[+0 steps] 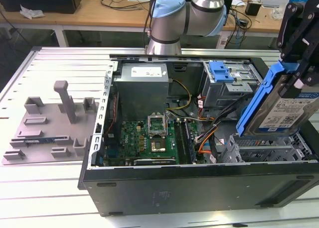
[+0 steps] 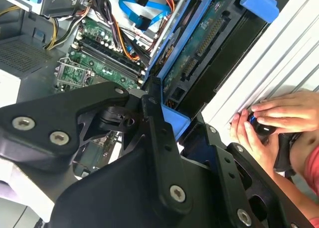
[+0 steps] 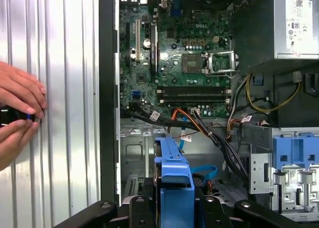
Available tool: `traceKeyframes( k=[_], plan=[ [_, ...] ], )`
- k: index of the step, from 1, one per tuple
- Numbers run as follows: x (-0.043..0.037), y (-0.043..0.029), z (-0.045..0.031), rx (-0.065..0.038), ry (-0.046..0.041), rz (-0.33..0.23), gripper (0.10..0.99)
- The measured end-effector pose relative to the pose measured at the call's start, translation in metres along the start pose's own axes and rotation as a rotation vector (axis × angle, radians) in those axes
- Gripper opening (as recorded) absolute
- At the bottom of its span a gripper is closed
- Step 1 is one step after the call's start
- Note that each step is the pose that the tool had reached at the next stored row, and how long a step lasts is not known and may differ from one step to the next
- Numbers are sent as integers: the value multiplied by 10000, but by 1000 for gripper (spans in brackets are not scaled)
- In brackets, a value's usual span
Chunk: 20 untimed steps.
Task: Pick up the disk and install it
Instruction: 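Insert the disk into the insertion slot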
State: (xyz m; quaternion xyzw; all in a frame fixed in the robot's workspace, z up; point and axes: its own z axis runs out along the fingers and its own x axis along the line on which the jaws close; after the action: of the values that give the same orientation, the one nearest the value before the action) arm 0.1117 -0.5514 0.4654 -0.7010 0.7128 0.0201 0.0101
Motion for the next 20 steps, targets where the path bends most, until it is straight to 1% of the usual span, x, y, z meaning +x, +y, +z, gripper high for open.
traceKeyframes(
  k=[20],
  plan=[
    [3, -1, 66, -4, 4, -91, 369]
  ],
)
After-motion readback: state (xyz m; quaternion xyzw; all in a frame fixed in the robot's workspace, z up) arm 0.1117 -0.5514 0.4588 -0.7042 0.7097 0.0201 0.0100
